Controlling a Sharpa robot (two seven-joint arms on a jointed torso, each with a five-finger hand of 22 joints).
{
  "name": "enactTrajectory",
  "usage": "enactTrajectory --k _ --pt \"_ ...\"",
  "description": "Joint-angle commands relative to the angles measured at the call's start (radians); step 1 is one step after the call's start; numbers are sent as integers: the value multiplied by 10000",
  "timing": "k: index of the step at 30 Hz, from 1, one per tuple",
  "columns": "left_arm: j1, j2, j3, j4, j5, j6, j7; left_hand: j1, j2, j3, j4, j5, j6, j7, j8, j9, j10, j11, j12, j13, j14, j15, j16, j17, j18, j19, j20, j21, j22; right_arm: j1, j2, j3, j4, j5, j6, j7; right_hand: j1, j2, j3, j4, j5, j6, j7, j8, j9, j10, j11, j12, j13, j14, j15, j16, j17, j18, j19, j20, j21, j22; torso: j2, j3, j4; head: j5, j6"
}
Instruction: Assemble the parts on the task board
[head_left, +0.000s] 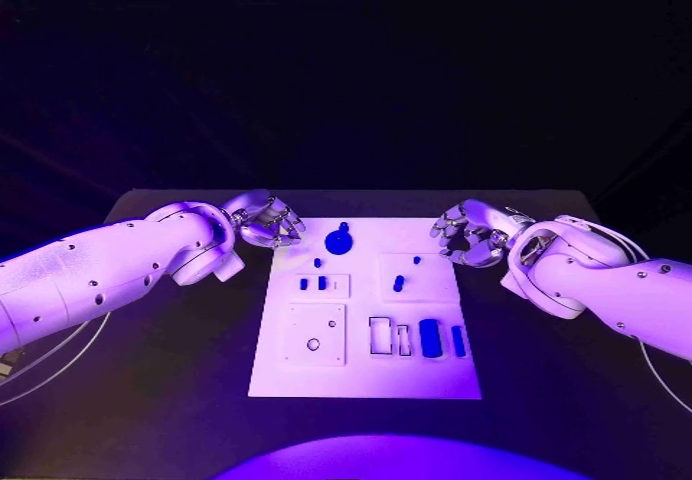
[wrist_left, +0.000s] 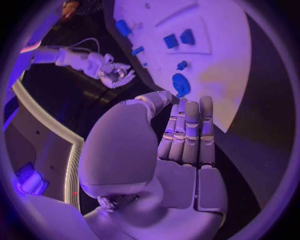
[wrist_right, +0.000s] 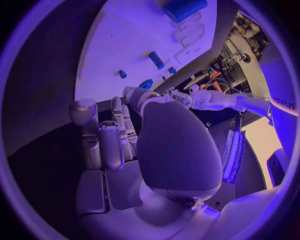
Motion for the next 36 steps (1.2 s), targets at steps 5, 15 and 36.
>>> enactTrajectory --k 5,15,36 --pt "8 -363 28 620 5059 423 1992 104 141 -130 -92 37 -50 4 135 7 -262 23 169 109 -229 26 -194 -105 135 -47 44 -243 -142 -122 531 -4 -363 -2322 666 -521 -179 -26 16 -101 -105 103 -1 -64 -20 -71 59 -203 -157 362 -14 66 53 -110 0 -48 66 41 20 -5 33 -125 30" --pt "7 -587 30 1151 5782 571 2396 186 187 -154 -165 48 -46 8 191 19 -323 28 238 148 -273 28 -234 -129 135 -43 43 -283 -163 -241 1227 -38 -874 -2767 1024 -676 -330 47 132 -201 -99 249 -190 -58 -31 12 -119 -394 -353 458 -123 256 312 -164 156 -105 470 301 41 -26 3 -169 23" --pt "8 -727 31 1400 5961 637 2447 217 194 -191 -212 47 -125 35 193 10 -403 50 277 171 -318 43 -270 -148 131 -54 46 -313 -174 -456 1577 -61 -1167 -2938 1325 -726 -579 235 392 -325 -66 719 -255 92 50 638 -180 -561 -565 519 -169 396 469 -240 318 -158 879 610 43 -16 -3 -203 -81"
